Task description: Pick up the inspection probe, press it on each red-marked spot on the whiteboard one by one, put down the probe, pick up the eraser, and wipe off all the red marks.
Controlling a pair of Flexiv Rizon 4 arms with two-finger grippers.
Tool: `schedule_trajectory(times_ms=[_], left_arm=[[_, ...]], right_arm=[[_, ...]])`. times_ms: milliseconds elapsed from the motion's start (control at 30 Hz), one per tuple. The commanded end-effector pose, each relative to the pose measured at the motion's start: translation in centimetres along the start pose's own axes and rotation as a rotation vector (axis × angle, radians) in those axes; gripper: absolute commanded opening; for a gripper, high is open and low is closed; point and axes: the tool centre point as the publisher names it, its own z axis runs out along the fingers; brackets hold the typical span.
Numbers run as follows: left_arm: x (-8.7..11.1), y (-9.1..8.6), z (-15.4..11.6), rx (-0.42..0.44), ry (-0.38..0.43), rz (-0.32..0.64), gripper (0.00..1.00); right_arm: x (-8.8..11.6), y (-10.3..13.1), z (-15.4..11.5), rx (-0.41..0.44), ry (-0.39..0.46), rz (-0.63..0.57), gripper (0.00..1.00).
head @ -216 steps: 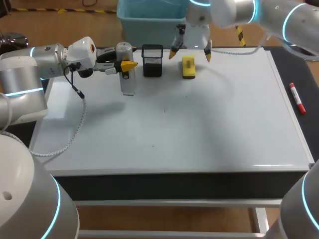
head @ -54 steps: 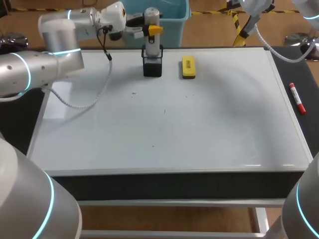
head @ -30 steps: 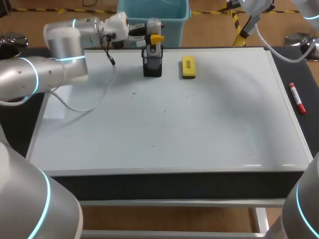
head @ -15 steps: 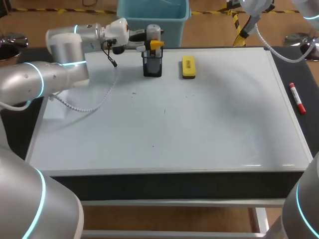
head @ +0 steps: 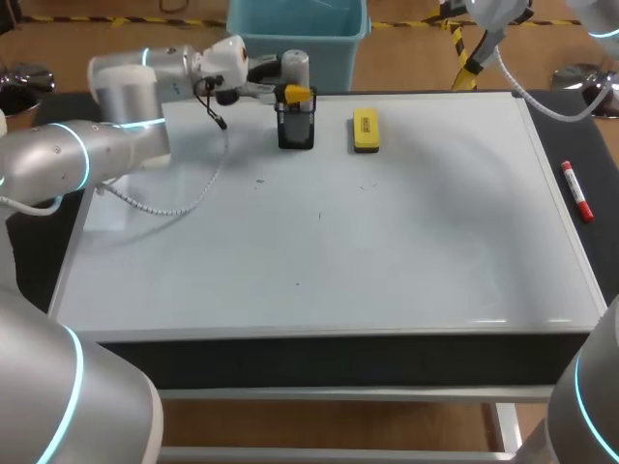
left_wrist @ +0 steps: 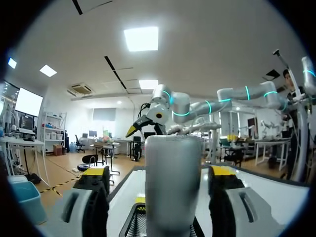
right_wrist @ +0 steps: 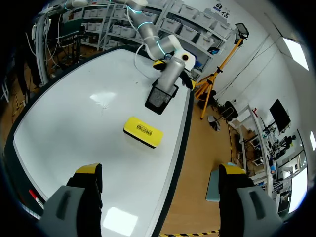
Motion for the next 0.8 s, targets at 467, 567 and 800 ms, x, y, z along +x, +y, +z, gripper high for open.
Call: schedule_trajectory(times_ms=[467,567,800], left_arm=[[2.1,-3.5,-5.9,-0.298,-0.202,0.0,1.0],[2.7,-4.0,-7.6,-0.38,-0.249,-0.003,1.0],[4.0,-5.4,-10.6,-0.505,-0.333,0.01,1.0]], right_arm=[[-0.1,0.0,-0.1,0.003,0.005,-0.001,1.0],[-0.1,0.0,-0.1,0.003,0.005,-0.001,1.0],[-0.1,0.0,-0.1,0.003,0.005,-0.001,1.0]])
